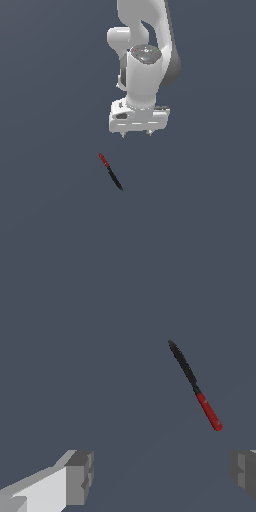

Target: Pick up the object and move it to a goal position.

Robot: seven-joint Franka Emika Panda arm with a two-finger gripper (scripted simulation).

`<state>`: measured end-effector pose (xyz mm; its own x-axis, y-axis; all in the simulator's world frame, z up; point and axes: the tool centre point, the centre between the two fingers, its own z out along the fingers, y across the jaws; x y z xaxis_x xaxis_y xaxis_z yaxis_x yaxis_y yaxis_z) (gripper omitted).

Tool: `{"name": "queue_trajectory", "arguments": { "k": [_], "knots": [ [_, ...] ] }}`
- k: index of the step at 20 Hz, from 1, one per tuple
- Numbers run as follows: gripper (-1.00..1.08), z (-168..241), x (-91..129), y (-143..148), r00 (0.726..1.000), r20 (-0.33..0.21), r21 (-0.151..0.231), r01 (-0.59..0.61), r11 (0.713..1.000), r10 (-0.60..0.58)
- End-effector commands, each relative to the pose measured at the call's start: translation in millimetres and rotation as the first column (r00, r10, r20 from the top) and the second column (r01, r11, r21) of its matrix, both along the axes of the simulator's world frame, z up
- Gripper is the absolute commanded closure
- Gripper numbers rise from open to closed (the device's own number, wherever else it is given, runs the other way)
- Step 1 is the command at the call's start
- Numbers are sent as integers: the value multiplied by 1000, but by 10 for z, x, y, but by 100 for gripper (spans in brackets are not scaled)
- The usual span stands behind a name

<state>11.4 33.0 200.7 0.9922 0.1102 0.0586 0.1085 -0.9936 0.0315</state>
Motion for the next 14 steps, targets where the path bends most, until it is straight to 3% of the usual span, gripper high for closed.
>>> {"name": "queue_trajectory", "arguments": {
  "k": [1,14],
  "knots": [
    [-92,-35,28,-31,1000,-3,-1,-13,1000,13],
    [-92,-477,349,-406,983,-29,-4,-182,983,182]
  ]
}}
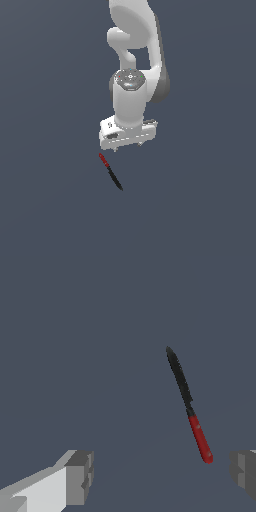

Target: Pick up the object and move it to a goal position.

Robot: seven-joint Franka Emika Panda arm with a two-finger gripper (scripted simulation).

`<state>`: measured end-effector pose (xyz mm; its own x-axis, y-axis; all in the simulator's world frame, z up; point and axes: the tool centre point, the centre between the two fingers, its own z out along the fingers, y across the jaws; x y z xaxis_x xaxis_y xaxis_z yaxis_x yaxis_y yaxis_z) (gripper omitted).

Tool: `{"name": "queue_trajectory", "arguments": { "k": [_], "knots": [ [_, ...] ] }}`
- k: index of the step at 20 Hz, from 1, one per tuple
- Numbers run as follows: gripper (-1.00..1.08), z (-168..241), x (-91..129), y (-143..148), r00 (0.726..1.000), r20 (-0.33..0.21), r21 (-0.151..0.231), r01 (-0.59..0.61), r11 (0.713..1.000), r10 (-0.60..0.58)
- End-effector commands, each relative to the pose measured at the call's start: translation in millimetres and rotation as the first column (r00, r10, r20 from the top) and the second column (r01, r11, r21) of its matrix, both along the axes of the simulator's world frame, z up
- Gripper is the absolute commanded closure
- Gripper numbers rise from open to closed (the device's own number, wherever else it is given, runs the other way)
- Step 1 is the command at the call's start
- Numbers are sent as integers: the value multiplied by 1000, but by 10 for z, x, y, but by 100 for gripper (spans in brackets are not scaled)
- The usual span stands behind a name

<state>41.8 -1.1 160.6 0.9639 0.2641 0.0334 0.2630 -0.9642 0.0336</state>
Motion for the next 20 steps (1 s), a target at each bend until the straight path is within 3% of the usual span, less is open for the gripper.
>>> {"name": "queue_trajectory", "arguments": {
  "k": [1,10,20],
  "knots": [
    [-92,-130,76,-110,999,-7,0,-46,999,46],
    [-92,-625,297,-518,978,-30,9,-207,978,207],
    [-92,-969,390,-795,951,-40,21,-307,951,308]
  ]
}}
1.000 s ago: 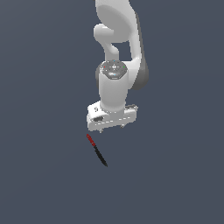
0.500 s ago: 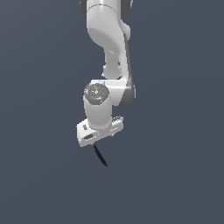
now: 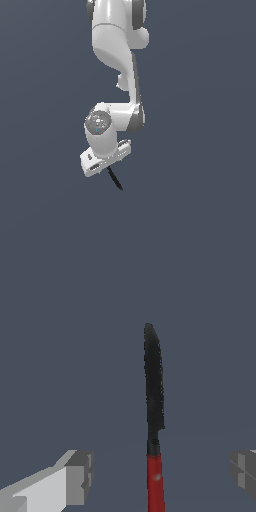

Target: Pick up the object and move it to a goal position.

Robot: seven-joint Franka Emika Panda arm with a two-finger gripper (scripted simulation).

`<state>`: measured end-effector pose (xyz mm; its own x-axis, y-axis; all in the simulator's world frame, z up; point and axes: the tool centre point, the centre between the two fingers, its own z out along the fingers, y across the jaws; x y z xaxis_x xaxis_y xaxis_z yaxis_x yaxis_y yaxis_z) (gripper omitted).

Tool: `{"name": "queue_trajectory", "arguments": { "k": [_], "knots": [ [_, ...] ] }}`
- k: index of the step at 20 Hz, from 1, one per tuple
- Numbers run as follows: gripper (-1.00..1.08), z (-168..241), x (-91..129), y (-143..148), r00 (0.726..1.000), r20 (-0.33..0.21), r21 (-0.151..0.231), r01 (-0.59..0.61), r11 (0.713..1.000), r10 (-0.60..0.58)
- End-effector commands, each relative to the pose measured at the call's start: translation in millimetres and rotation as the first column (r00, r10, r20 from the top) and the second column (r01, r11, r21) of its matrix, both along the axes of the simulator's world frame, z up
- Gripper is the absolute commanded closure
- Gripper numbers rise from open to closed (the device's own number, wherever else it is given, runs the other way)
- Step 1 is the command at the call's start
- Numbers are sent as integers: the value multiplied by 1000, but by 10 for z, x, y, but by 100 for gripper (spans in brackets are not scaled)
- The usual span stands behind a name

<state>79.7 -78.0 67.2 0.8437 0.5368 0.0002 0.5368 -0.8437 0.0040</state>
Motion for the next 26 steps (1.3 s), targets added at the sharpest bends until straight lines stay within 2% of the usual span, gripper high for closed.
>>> {"name": "queue_trajectory", "arguments": {
  "k": [1,10,19,25,26],
  "knots": [
    [-92,-52,16,-40,1000,-1,2,-18,1000,18],
    [-92,-122,18,-72,1000,-3,3,-26,1000,26],
    [-92,-532,8,-72,1000,-2,3,-29,1000,29],
    [-92,-593,23,-72,1000,-2,3,-30,1000,30],
    [108,-593,23,-72,1000,-2,3,-30,1000,30]
  ]
}}
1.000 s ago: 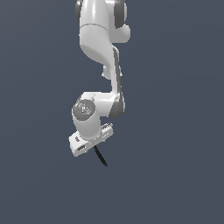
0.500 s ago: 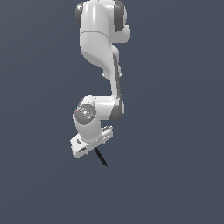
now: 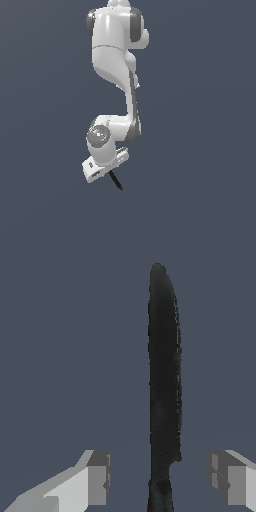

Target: Pick up the object and move it to a goal position.

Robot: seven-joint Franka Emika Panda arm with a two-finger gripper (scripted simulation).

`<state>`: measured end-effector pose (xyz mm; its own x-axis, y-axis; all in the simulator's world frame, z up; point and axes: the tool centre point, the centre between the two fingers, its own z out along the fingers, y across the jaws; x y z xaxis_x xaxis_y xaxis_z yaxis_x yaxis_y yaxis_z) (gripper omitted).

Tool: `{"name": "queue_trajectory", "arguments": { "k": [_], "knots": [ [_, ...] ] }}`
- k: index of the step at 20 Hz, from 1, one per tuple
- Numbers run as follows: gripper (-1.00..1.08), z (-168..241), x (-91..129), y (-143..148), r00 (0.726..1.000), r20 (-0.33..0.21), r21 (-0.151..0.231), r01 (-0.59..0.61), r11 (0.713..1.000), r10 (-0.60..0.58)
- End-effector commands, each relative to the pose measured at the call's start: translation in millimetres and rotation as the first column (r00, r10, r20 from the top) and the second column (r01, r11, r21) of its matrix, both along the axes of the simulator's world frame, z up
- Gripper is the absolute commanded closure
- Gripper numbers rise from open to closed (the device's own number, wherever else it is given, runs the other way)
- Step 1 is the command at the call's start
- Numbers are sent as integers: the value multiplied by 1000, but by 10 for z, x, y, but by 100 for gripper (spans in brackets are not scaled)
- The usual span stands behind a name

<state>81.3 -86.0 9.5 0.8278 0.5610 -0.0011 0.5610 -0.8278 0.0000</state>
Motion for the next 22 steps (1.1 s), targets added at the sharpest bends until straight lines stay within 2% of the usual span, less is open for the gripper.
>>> {"name": "queue_trajectory", "arguments": {
  "k": [1,14,22],
  "knots": [
    [108,-16,6,8,1000,1,0,-1,1000,1],
    [108,40,0,27,1000,1,0,-1,1000,1],
    [108,371,-46,183,1000,1,0,-1,1000,1]
  ]
}}
